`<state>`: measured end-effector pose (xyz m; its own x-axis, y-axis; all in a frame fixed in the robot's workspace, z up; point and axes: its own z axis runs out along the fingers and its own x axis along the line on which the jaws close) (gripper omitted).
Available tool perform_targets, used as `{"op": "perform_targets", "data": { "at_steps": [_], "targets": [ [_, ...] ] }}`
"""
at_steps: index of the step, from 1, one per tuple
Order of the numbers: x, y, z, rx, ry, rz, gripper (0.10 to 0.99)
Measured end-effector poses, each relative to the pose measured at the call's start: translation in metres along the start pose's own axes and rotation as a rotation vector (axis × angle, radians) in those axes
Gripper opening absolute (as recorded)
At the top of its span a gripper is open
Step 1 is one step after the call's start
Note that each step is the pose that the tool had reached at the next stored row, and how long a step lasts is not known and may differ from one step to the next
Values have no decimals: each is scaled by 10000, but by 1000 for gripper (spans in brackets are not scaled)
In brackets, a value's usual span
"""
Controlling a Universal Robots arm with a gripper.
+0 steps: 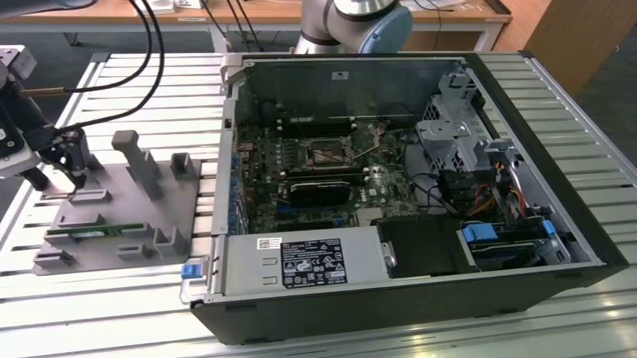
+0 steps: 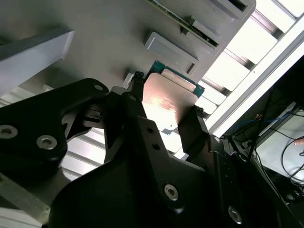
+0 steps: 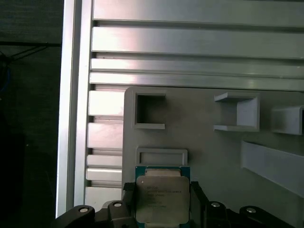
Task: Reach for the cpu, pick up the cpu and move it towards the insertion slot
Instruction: 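Pick up the cpu and move it towards the insertion slot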
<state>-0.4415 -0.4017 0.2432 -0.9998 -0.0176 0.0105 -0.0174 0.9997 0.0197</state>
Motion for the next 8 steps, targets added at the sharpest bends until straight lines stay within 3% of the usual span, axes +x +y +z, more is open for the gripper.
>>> {"op": "perform_targets", "data": {
  "at_steps": [8],
  "targets": [
    [1, 4, -68, 0, 1, 0, 541]
  ]
}}
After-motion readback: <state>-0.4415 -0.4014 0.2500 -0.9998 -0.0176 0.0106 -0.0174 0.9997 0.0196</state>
